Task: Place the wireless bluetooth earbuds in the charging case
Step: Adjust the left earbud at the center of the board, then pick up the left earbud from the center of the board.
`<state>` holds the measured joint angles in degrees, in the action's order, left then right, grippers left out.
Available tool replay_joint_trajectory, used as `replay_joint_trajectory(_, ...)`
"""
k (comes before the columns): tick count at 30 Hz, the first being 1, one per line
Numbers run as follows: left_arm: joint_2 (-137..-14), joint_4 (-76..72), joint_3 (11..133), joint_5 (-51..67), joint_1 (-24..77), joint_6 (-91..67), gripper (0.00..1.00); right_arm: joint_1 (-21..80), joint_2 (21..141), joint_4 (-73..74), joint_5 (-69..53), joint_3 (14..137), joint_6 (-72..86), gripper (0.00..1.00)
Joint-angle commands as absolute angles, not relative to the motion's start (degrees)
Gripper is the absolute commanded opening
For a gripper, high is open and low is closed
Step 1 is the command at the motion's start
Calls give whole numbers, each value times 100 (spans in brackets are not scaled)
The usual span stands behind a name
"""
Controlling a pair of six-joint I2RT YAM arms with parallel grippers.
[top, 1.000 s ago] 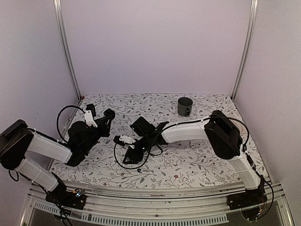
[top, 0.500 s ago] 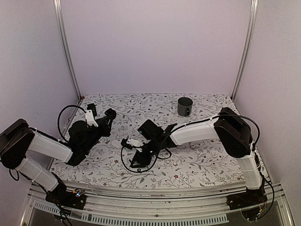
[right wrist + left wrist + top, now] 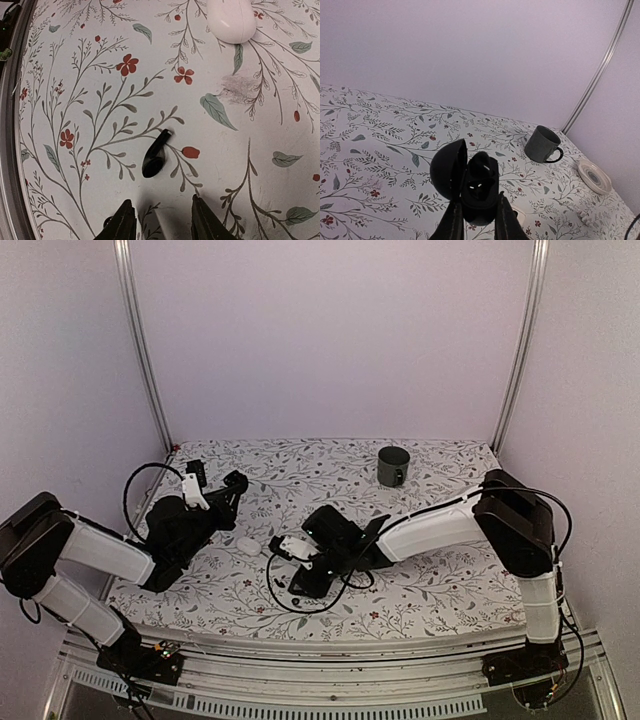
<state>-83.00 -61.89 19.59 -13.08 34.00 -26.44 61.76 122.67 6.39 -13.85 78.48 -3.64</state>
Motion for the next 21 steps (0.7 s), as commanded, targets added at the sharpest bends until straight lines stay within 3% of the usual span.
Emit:
replay_joint_trajectory(1,-8342,-6341,2091,-1257,3327,-2636,0,6346,11944,184,-830,7647,-270,38)
replay_joint_trajectory(21,-8280,-6364,2025,-1292,3314,-2624,0,6749,12513,493,-166,8244,-217,30)
